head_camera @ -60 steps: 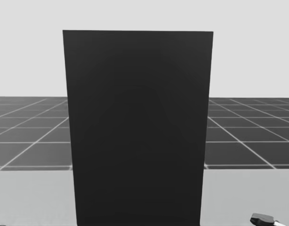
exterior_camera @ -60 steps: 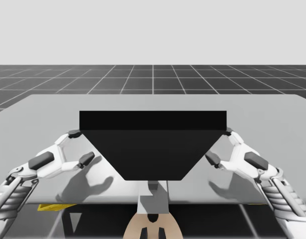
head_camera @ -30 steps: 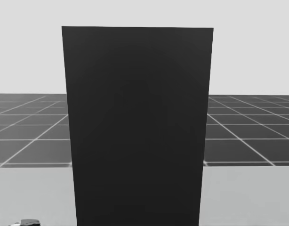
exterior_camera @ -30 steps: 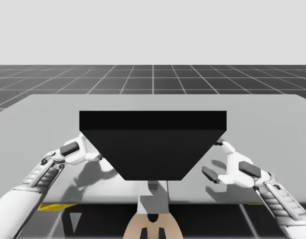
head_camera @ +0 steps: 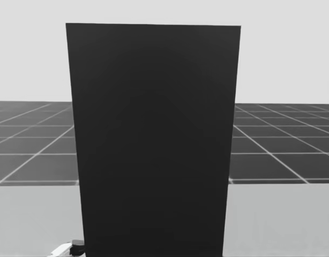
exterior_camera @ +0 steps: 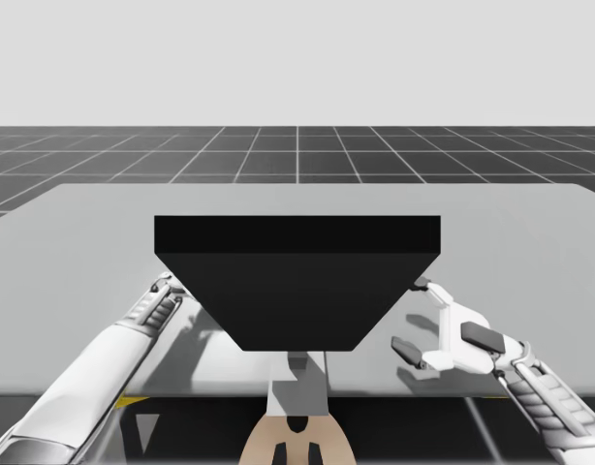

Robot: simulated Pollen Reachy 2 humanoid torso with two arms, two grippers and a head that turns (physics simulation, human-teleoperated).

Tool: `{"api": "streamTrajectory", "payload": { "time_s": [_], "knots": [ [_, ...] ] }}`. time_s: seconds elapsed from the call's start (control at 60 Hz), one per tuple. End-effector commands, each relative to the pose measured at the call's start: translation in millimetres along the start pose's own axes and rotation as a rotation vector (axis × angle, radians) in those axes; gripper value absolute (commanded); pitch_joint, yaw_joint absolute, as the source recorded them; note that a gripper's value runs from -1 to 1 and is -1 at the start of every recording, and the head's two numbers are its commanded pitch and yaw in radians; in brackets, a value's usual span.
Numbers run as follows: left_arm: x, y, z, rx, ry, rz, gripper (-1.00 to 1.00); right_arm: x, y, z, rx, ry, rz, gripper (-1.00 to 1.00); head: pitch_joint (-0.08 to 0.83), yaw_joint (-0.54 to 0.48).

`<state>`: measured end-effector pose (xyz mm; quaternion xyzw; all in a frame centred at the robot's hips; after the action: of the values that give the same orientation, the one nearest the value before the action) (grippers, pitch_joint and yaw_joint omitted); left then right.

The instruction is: Reach around the screen and pick up the object behind it.

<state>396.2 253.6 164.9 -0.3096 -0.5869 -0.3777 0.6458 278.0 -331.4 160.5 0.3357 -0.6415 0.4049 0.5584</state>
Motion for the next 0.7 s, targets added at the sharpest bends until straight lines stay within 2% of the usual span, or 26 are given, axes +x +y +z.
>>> {"api": "streamTrajectory", "payload": {
  "time_s": [0.017,0.35,0.5,0.7],
  "knots": [
    [-3.0,2.0,-28.5,-0.032,0.016,0.019,-1.0,-2.4,0.9,0.7,0.05,-0.047,-0.013,-1.0,0.087,-0.04],
    [-10.3,-4.9,-76.2,-0.085,0.044,0.026,-1.0,-3.1,1.9,2.9,0.06,-0.05,-0.014,-1.0,0.107,-0.06],
    [-13.1,-0.3,-92.1,-0.084,0.06,0.017,-1.0,-4.3,3.3,4.2,0.065,-0.052,-0.011,-1.0,0.12,-0.07],
    [-15.0,4.6,-115.4,-0.101,0.058,0.025,-1.0,-5.9,6.3,4.3,0.08,-0.05,-0.011,-1.0,0.129,-0.08]
  ]
}}
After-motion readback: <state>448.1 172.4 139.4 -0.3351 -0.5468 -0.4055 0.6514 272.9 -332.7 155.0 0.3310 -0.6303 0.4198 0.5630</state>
